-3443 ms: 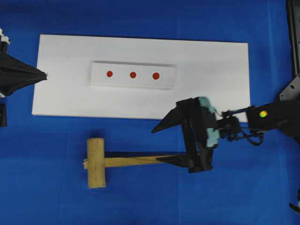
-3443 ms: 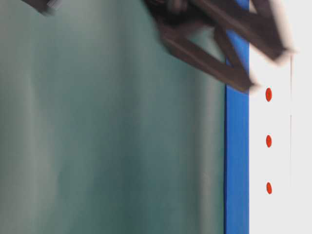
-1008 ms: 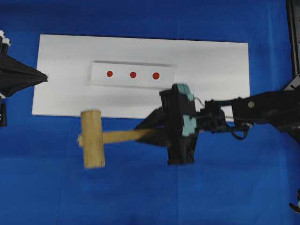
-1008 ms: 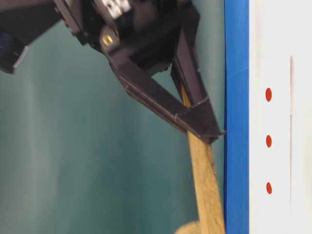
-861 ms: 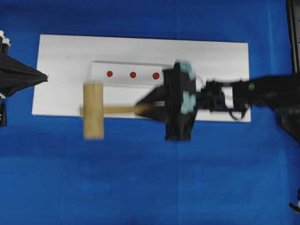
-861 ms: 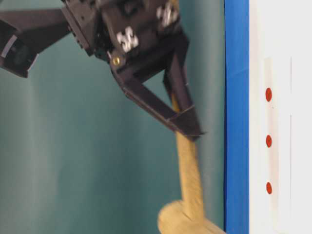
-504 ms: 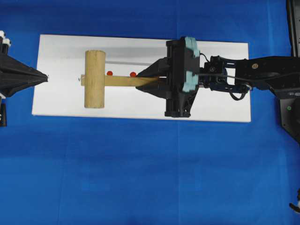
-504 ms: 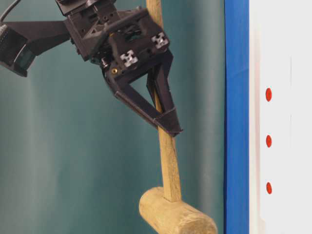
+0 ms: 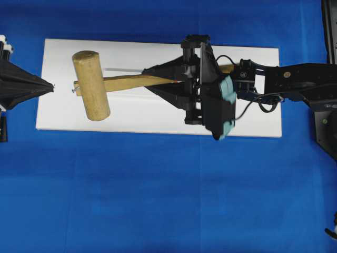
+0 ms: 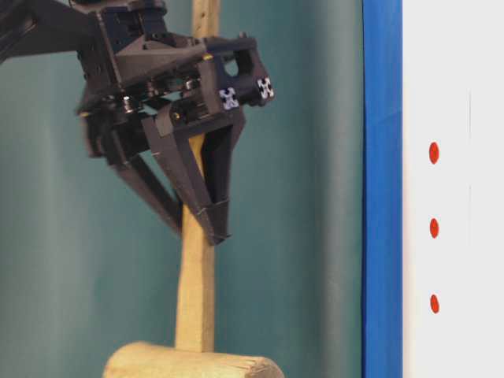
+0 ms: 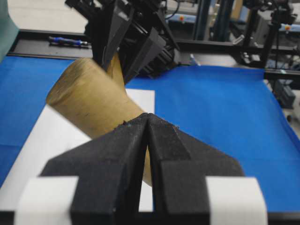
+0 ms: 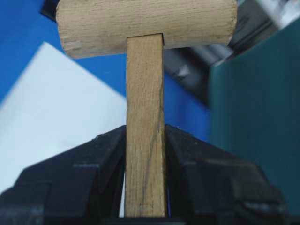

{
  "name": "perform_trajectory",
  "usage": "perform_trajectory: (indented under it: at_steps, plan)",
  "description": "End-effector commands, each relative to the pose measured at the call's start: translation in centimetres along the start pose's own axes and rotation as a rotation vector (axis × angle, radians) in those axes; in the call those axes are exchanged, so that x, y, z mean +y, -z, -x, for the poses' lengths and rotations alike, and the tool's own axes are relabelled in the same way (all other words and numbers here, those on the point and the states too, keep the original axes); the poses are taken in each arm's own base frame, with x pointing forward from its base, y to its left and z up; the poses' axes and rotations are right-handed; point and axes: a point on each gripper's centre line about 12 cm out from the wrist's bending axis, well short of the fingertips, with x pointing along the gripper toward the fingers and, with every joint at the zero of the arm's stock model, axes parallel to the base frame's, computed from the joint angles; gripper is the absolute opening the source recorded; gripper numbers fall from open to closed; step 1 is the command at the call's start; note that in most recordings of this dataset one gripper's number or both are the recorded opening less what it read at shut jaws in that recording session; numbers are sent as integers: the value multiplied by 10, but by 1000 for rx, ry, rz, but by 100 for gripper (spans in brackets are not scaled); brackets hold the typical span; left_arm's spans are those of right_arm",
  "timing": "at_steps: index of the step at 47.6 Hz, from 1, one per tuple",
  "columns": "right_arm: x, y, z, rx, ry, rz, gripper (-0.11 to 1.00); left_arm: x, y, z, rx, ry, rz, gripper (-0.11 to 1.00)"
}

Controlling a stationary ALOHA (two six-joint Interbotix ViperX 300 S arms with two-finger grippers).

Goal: Hit the mark with a hammer.
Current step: 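Move the left gripper in and close it around the mallet head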

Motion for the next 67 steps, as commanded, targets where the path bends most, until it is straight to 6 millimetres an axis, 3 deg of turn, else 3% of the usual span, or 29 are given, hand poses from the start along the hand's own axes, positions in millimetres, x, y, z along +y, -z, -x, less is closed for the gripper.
perform_trajectory:
  at_steps: [1,15,37,42,49,53,56,67]
  plan:
    - [-13,-22,6,-77,62,85,9,0,-3,-2,-8,2,3,0]
    - [-12,-30,8,-114,114,331,9,-1,-4,-2,-12,3,8,0]
    - [-15,-30,8,-102,131,334,9,1,-4,-2,-14,-4,80,2]
    - [-15,-30,8,-103,132,334,9,1,-3,-2,-13,-6,100,23]
    - [-15,-30,8,-102,131,334,9,1,-5,-2,-21,-5,110,69]
    - [-15,-30,8,-102,131,334,9,1,-6,-3,-31,-4,119,88]
    - [-15,-31,8,-104,132,334,9,2,-6,-4,-35,-8,130,93]
    - [-15,-31,8,-104,131,335,9,7,-6,-21,-44,-30,142,93]
